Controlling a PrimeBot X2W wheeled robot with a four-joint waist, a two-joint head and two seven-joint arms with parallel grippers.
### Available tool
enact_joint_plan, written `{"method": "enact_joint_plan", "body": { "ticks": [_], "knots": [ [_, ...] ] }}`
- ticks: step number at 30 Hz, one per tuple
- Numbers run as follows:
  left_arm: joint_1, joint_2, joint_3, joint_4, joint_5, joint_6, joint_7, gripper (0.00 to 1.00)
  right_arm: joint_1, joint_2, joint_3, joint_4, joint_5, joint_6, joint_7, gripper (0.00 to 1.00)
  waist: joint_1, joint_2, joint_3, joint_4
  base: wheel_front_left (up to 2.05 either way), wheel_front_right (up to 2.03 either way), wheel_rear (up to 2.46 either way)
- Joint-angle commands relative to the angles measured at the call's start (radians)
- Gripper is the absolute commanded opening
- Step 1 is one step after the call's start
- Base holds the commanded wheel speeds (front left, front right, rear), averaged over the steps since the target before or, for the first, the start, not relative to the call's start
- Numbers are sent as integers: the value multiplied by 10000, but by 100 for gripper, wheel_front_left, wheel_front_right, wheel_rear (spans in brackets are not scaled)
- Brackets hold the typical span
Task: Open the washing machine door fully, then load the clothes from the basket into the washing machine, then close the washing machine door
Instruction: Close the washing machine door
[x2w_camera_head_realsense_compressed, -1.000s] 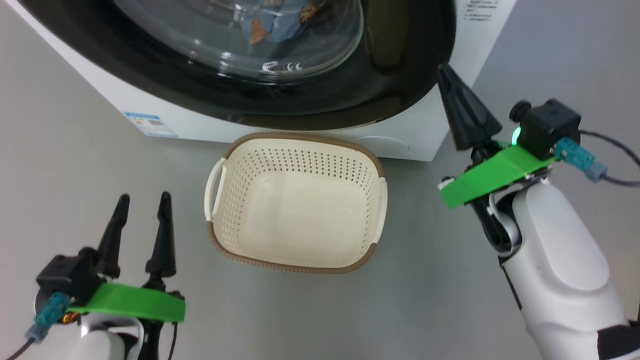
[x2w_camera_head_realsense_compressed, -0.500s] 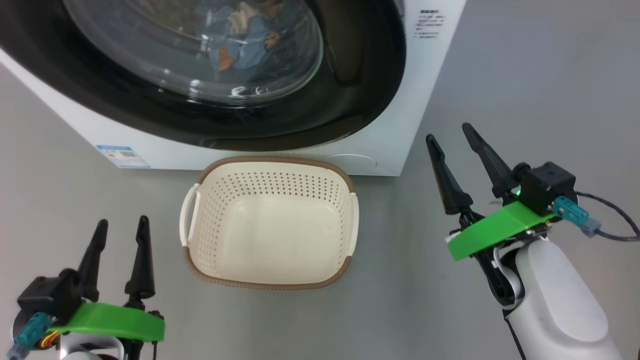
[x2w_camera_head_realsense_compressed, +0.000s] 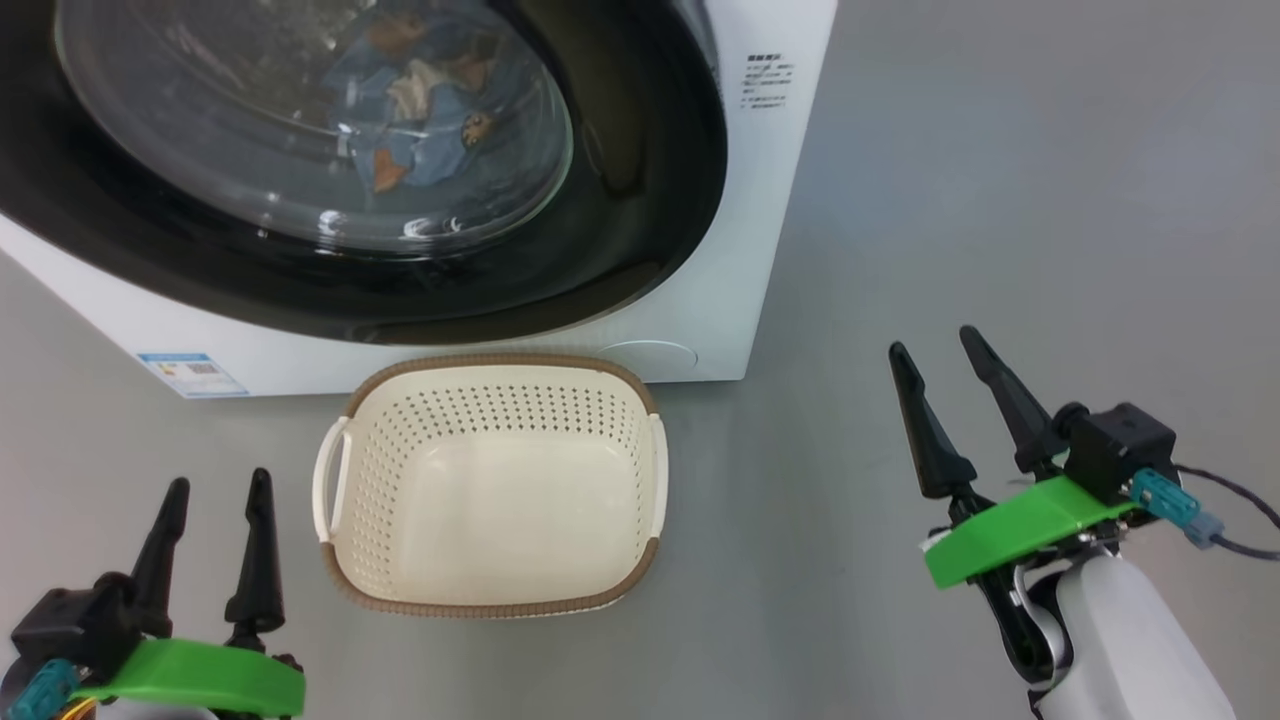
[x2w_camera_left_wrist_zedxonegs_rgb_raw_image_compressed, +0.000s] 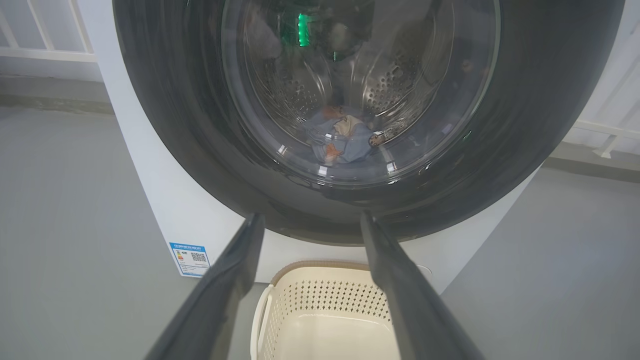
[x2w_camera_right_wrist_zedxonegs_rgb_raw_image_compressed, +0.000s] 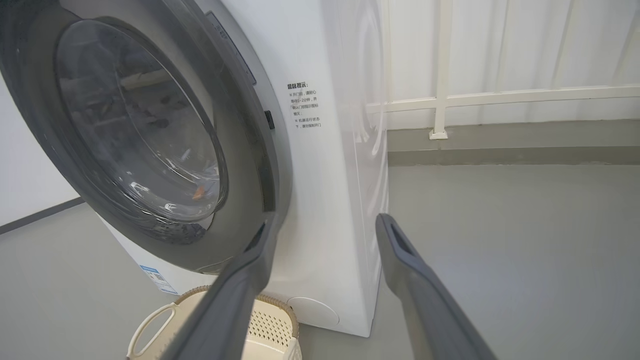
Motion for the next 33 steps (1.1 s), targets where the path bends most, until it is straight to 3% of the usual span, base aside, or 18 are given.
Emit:
{"method": "enact_joint_plan", "body": {
  "ticks": [1,33],
  "knots": [
    [-25,305,419,-190,56,-14,-63,100,243,104,88,-301,-135,-21,-48,100,0,0,-126,-141,0,0,0],
    [834,437,689,-210,210,-14,-63,100,1880,15,-1090,-626,-228,-21,-48,100,0,0,-709,-719,0,0,0]
  ]
}}
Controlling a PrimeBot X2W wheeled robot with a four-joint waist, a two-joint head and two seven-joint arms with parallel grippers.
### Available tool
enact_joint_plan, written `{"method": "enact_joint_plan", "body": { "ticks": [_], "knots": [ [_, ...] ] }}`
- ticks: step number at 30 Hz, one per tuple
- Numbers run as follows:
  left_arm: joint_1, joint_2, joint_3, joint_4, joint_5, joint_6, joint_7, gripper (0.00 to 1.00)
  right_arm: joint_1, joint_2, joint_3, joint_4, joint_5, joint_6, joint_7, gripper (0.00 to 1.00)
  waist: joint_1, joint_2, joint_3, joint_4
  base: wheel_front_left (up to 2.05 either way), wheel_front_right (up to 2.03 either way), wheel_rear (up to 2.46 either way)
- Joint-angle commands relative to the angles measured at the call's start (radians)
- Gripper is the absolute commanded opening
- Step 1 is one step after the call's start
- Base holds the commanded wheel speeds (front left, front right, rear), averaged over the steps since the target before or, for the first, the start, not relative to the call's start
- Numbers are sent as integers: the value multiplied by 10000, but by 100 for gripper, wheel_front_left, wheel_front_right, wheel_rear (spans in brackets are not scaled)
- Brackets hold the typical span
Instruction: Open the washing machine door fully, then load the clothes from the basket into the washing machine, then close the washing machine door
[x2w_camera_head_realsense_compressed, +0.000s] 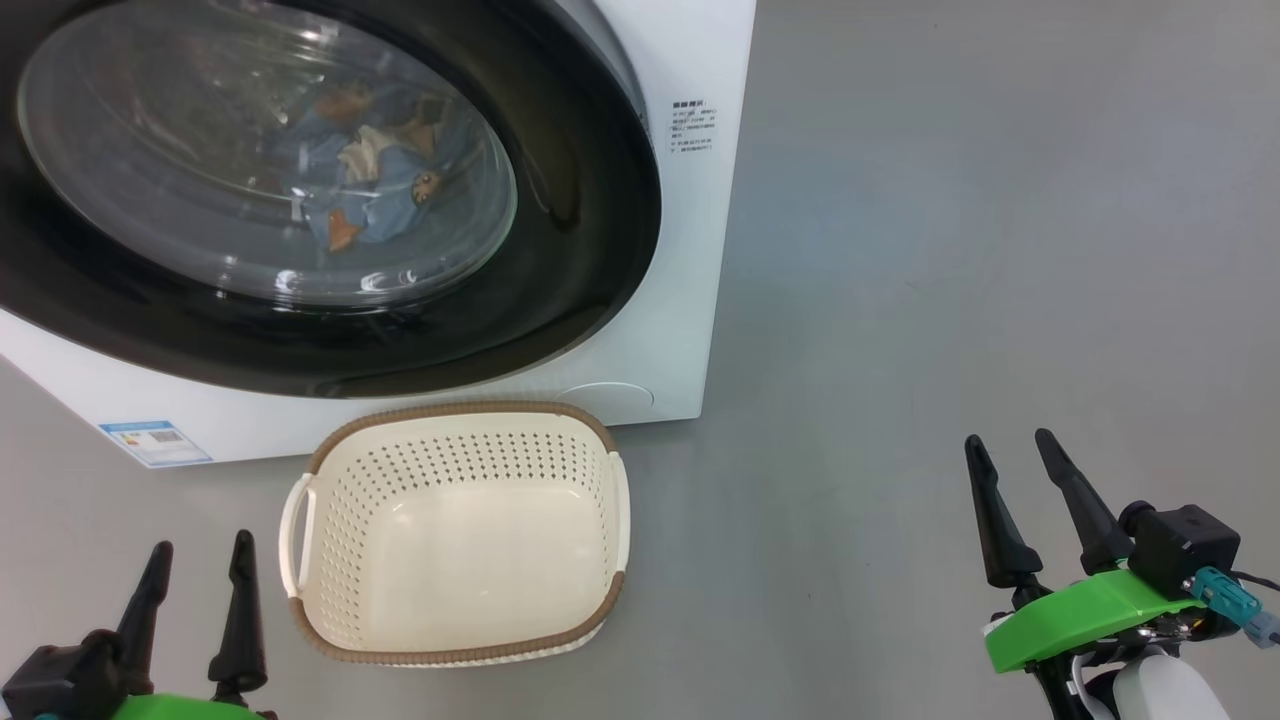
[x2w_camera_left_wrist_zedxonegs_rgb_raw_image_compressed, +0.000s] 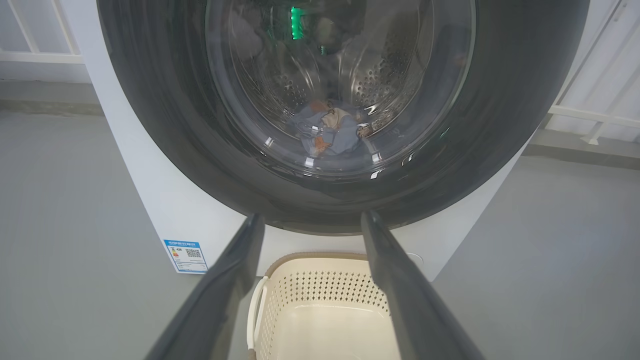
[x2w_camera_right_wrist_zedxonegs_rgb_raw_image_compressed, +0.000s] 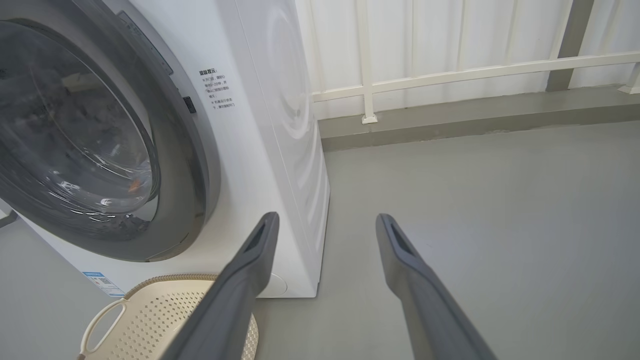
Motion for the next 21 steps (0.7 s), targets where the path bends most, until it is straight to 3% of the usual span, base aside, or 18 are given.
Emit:
{"method": "enact_joint_plan", "body": {
  "ticks": [1,21],
  "knots": [
    [-99,296,396,-228,115,-14,-63,100,38,-27,162,-267,-160,-21,-48,100,0,0,21,-2,0,0,0],
    [-111,215,480,-212,112,-14,-63,100,10,16,52,-337,-198,-21,-48,100,0,0,97,27,0,0,0]
  ]
}}
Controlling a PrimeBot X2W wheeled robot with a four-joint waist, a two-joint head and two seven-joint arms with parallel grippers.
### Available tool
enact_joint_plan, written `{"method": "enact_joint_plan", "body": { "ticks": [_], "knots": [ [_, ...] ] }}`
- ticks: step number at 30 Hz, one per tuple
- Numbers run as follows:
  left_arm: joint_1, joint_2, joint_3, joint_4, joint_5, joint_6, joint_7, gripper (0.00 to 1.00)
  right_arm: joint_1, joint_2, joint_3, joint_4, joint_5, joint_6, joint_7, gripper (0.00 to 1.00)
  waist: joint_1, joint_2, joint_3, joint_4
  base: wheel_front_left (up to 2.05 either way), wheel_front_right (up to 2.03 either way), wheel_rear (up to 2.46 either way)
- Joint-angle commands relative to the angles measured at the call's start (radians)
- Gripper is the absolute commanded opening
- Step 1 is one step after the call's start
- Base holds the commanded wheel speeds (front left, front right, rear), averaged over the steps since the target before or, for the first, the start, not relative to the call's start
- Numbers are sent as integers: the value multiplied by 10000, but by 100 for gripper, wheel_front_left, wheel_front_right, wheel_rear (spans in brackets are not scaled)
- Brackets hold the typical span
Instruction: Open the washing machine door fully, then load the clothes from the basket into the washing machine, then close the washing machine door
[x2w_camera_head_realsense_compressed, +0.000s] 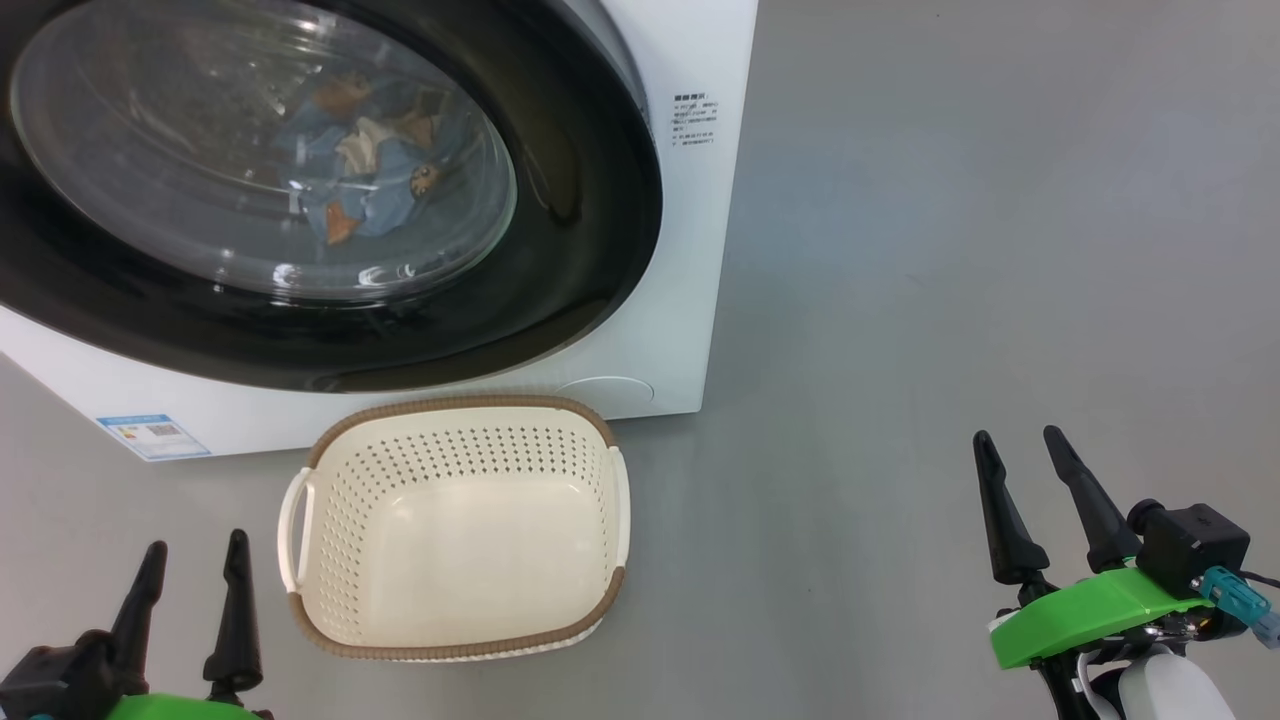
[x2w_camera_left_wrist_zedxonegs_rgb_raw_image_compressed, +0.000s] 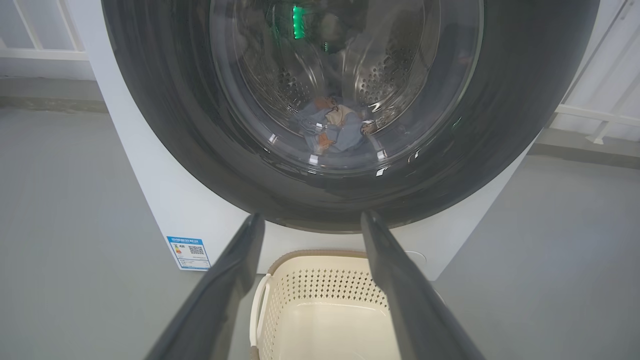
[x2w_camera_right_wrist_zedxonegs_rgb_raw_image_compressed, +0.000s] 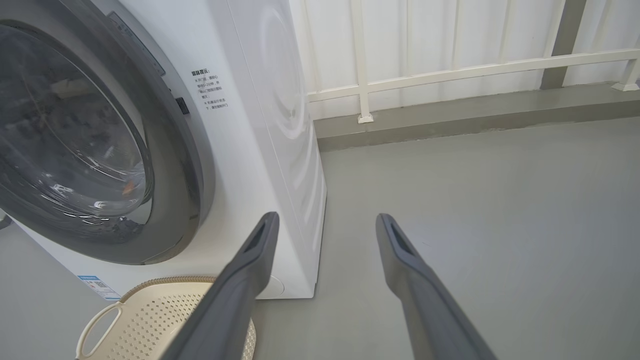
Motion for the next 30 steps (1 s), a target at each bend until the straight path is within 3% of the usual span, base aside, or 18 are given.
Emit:
{"method": "enact_joint_plan", "body": {
  "ticks": [1,11,12,13,20,26,30],
  "knots": [
    [-110,226,388,-201,104,-14,-63,100,12,-45,224,-273,-195,-21,-48,100,0,-1,1,2,0,0,0],
    [-132,222,407,-186,110,-14,-63,100,-36,-43,225,-288,-195,-21,-48,100,0,-1,65,-4,0,0,0],
    [-133,218,415,-184,110,-14,-63,0,-39,-40,223,-290,-196,-21,-48,0,0,-1,66,-8,0,0,0],
    [-5,-33,12,59,-8,2,4,0,-1,12,-2,48,15,0,0,0,0,-1,66,-5,0,0,0],
    [1,-653,-237,809,-51,2,25,0,93,217,5,903,78,0,26,0,0,-1,65,-3,0,0,0],
    [-12,-668,-205,743,-769,20,207,0,149,219,-17,808,835,-1,213,0,17,-1,-48,31,0,0,0],
    [-54,-677,-187,750,-1179,28,311,0,148,218,-28,794,1270,-2,320,0,1,-1,-84,51,0,0,0]
  ]
}}
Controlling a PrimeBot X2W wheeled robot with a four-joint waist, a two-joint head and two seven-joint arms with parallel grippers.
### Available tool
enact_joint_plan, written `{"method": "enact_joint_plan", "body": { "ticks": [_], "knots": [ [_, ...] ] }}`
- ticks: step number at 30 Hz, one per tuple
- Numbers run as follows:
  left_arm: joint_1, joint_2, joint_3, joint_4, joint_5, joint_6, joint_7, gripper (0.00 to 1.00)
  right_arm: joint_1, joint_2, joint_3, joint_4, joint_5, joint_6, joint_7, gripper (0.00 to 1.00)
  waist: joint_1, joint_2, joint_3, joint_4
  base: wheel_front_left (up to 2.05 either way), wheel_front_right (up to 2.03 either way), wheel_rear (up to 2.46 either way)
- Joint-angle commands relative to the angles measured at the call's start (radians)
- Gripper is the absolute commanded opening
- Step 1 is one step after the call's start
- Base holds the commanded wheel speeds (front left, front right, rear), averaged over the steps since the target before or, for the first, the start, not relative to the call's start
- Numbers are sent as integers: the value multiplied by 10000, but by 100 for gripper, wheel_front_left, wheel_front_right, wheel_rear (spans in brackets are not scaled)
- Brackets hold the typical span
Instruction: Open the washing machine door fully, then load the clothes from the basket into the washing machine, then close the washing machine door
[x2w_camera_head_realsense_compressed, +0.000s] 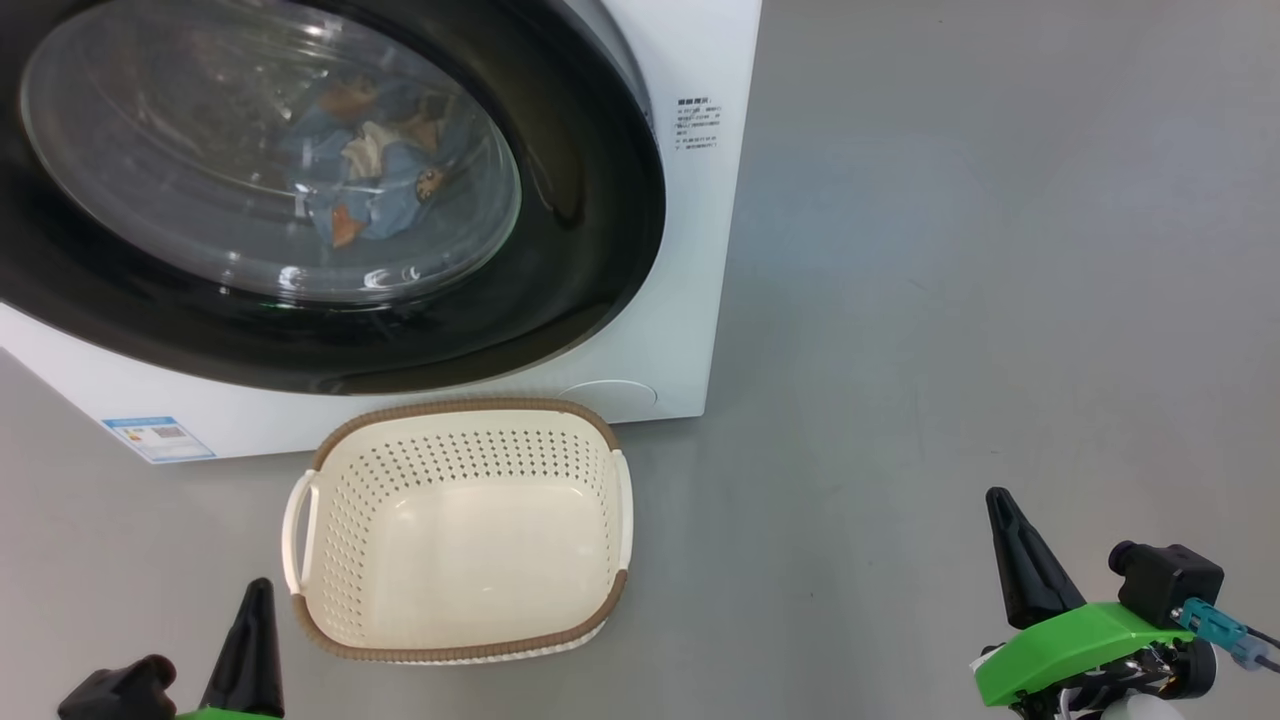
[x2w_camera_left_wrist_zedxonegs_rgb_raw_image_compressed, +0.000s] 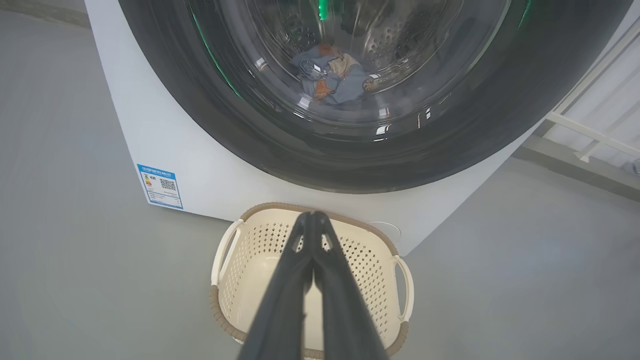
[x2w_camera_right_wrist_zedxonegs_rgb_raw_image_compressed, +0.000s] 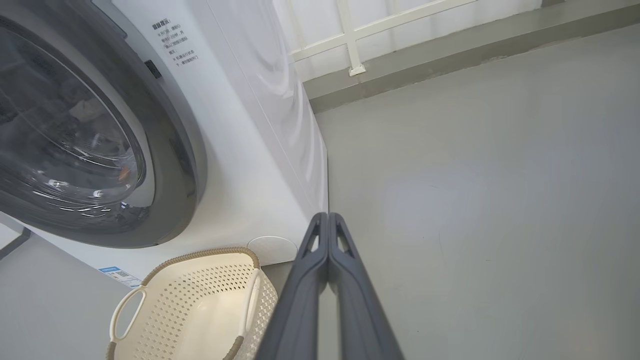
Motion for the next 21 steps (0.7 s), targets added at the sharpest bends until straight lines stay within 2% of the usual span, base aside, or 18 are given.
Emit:
{"method": "enact_joint_plan", "body": {
  "ticks": [1,21],
  "knots": [
    [-68,136,102,-216,-307,22,57,0,-80,-87,-22,-282,366,-2,63,0,-1,-1,-21,10,0,0,0],
    [-245,86,212,-188,-2346,6,594,0,-29,-81,-98,-438,2523,-5,610,0,-2,-1,-281,107,0,0,0]
  ]
}}
